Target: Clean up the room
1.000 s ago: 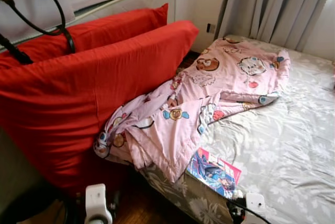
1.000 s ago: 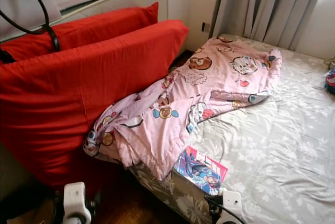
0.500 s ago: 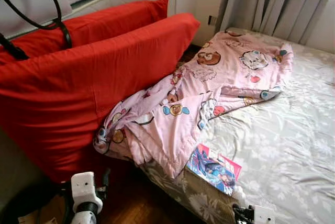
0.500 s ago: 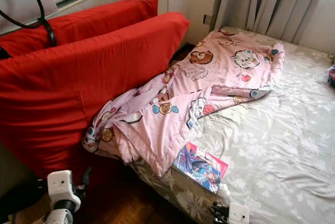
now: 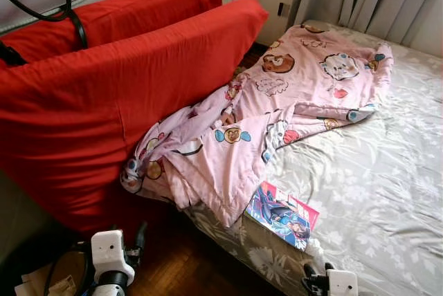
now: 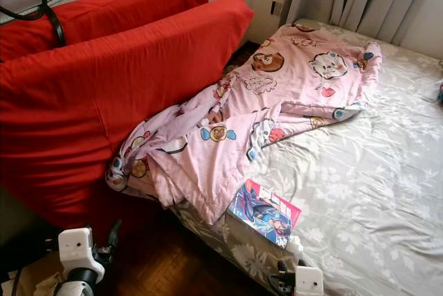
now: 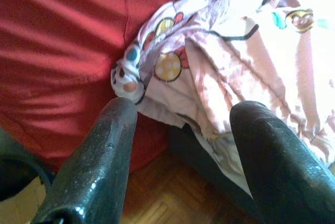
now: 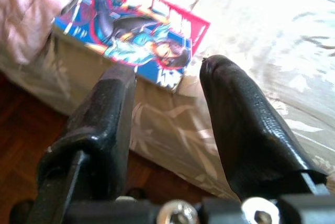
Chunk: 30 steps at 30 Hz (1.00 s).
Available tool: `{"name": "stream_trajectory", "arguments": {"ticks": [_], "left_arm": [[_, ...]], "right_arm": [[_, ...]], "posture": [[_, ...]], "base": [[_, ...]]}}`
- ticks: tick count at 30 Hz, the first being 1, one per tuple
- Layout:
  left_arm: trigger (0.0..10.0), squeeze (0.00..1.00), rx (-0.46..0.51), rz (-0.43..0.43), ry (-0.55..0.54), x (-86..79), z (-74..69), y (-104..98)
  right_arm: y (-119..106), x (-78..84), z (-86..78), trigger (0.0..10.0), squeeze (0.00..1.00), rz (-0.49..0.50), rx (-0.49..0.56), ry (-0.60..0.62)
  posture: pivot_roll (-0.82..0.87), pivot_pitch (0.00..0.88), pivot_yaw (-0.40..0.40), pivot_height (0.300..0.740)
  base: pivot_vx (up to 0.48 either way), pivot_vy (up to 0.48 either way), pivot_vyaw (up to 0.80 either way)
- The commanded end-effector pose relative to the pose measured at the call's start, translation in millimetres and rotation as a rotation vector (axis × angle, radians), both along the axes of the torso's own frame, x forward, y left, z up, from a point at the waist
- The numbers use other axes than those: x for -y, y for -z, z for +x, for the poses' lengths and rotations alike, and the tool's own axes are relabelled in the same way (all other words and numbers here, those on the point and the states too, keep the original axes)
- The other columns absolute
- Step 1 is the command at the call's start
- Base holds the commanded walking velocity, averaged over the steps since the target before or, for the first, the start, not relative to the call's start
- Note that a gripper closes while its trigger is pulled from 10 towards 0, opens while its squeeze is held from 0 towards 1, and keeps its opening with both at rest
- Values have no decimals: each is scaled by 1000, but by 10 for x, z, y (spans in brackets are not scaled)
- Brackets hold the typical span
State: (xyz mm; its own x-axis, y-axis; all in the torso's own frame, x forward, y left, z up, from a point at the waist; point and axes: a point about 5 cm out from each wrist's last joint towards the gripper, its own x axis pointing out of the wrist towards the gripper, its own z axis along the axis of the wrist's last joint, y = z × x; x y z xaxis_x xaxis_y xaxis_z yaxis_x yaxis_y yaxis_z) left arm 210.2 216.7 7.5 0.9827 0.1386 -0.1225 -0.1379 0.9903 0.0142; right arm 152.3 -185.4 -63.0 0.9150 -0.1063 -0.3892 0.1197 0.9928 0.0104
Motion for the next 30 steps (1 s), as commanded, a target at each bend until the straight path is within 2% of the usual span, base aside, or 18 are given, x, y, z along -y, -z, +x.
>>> {"name": "stream_trajectory", "arguments": {"ticks": [1,4,7,8,9,10,11,16,23,26,30], "left_arm": [[10000,0,-8,-5,-8,-18,-2,-4],[10000,0,0,-10,-13,-25,6,-38],[10000,0,-3,-18,-12,21,-5,-33],[10000,0,-4,-20,-13,38,-7,-26],[10000,0,-5,-23,-13,54,-9,-22],[10000,0,-3,-27,-15,70,-9,-22],[10000,0,-1,-31,-18,85,-7,-24],[10000,0,5,-40,-31,124,-7,-32],[10000,0,12,-27,-27,61,12,-72],[10000,0,13,-18,-37,10,2,-95],[10000,0,3,-19,-23,35,6,-88]], "right_arm": [[0,60,-75,10000,0,14,18,85],[-5,93,-123,10000,0,44,42,164],[-14,100,-145,10000,0,-11,42,122],[-302,399,306,10000,0,-63,189,134],[-620,636,660,10000,0,-98,314,148],[-896,796,886,10000,0,-112,411,164],[-1063,877,994,10000,0,-118,467,170],[-1203,857,1027,10000,0,-149,534,92],[-1216,835,999,10000,0,-92,547,132],[-1195,821,845,10000,0,-48,508,82],[-1066,785,732,10000,0,-25,455,98]], "posture": [[-47,132,-17,740],[-53,133,-22,740],[-52,135,-37,740],[-53,130,-46,740],[-53,128,-50,740],[-51,125,-61,740],[-50,126,-67,740],[-46,116,-63,740],[-46,136,-57,740],[-55,148,-49,740],[-78,162,-19,740]], "base": [[0,0,0],[0,0,0],[0,0,0],[0,0,0],[0,0,0],[0,0,0],[0,0,0],[0,0,0],[0,0,0],[0,0,0],[0,0,0]]}}
